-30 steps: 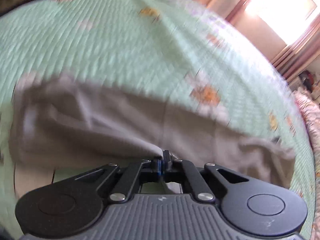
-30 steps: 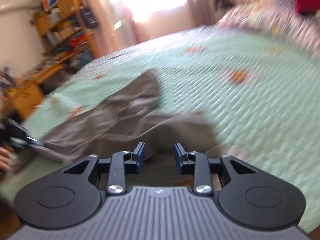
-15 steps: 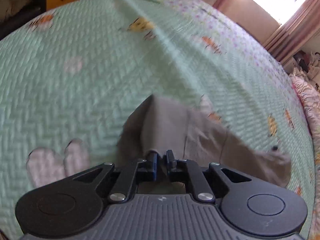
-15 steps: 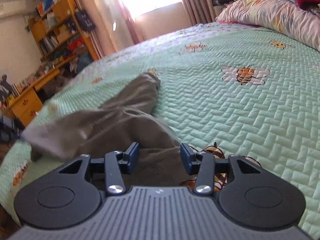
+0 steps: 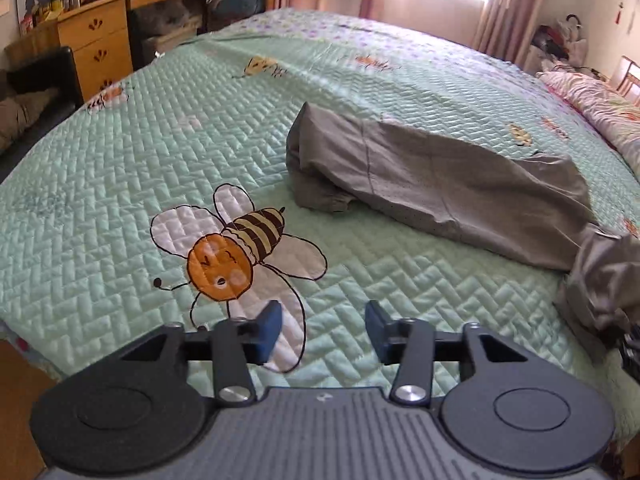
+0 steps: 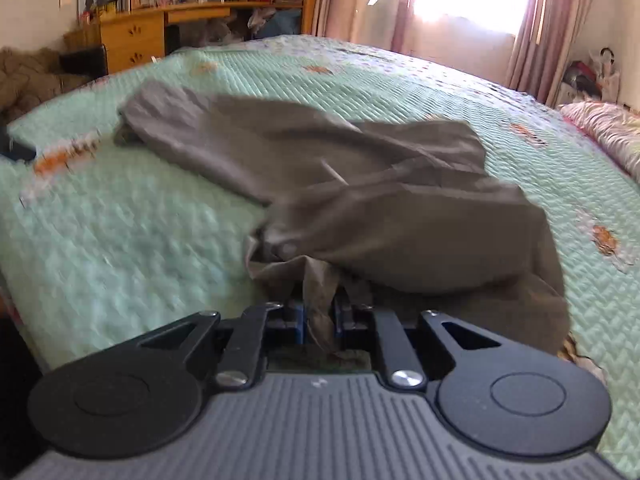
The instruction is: Fold clothes
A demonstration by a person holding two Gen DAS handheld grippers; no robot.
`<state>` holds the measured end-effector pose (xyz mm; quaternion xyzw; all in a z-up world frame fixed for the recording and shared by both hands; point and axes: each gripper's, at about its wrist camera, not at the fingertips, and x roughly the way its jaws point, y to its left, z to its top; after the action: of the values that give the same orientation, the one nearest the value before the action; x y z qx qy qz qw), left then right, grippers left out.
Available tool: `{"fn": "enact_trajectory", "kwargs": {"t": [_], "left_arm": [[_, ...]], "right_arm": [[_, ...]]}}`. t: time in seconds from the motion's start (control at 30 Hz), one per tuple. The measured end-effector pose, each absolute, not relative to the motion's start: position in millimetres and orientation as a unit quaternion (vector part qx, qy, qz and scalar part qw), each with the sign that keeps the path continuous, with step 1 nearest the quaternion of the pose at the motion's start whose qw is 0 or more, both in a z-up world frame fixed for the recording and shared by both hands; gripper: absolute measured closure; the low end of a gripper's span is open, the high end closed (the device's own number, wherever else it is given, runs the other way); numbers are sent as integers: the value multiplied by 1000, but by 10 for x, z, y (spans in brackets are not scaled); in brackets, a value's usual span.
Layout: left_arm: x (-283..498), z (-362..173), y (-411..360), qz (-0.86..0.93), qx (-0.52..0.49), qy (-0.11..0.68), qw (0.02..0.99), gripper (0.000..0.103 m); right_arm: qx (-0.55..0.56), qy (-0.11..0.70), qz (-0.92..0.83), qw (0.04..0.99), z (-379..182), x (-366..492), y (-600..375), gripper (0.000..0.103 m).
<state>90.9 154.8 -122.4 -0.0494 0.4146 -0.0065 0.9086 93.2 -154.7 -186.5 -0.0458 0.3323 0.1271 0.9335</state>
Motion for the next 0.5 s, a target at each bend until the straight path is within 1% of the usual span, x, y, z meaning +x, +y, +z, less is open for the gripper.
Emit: {"fn": "enact_trajectory", "kwargs": {"t": [0.1, 0.2, 0.3, 0.37, 0.4, 0.43, 0.5], "left_arm": [[735, -1120, 1671, -9, -50, 394, 918, 53], [579, -975, 1870, -7, -66, 367, 928, 53], [443, -790, 2076, 7, -83, 334, 939, 52], [406, -712, 2166, 26, -83, 322, 943, 50], [401, -699, 2186, 31, -80, 321, 943, 50], [398, -692, 2201, 35, -76, 320, 944, 49], [430, -737, 2169, 30, -67, 325, 943, 48]], "right_arm": [[40, 323, 191, 926, -1560, 1085, -1253, 93], [91, 292, 304, 902, -1195, 1249, -581, 92], [156, 272, 452, 835, -965, 1423, 10, 90], [137, 276, 439, 844, -940, 1456, 171, 87], [123, 280, 416, 856, -943, 1459, 208, 81], [112, 285, 395, 866, -960, 1451, 201, 79], [115, 285, 368, 878, -1050, 1346, -112, 78]]}}
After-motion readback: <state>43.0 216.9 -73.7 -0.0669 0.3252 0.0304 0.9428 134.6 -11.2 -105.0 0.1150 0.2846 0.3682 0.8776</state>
